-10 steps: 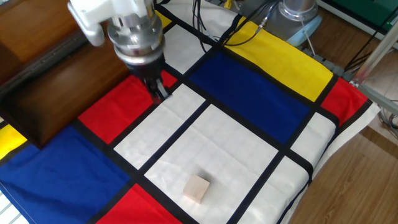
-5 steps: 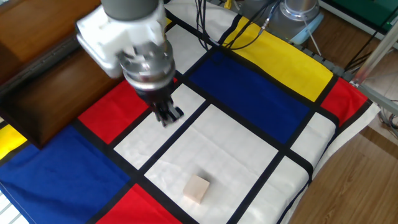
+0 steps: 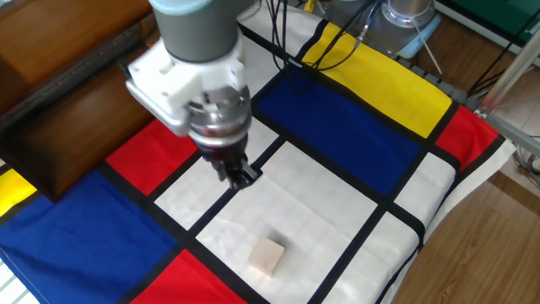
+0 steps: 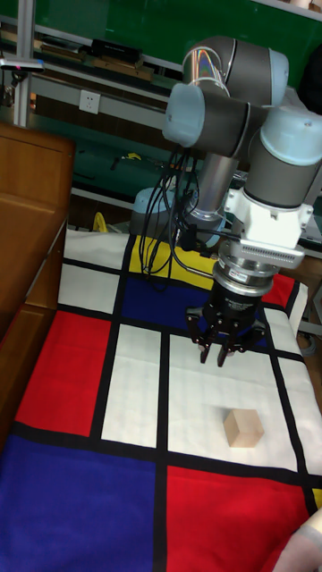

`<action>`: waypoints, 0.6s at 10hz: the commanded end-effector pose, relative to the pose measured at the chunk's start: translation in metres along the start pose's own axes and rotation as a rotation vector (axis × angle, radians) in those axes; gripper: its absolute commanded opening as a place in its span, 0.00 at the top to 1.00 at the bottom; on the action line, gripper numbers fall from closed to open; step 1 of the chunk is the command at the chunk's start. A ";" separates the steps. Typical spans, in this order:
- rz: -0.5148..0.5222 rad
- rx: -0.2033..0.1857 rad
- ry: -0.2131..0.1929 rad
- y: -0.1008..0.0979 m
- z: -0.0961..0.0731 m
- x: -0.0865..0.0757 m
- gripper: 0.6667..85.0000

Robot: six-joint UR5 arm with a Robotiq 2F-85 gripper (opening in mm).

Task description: Put the object on the shelf

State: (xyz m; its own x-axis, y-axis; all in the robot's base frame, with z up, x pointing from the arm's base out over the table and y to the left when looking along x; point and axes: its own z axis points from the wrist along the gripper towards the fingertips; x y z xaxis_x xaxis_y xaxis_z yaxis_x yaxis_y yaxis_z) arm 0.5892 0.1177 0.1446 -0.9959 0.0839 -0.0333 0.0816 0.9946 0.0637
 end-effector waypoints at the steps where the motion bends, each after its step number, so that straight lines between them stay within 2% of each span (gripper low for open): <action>1: -0.004 -0.018 -0.008 0.014 0.007 0.001 0.64; 6: 0.005 -0.021 -0.008 0.014 0.007 0.000 0.66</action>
State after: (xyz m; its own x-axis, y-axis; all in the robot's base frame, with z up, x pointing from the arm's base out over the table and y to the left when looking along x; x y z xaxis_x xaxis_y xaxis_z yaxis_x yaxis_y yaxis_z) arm 0.5908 0.1284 0.1381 -0.9958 0.0799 -0.0443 0.0767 0.9946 0.0704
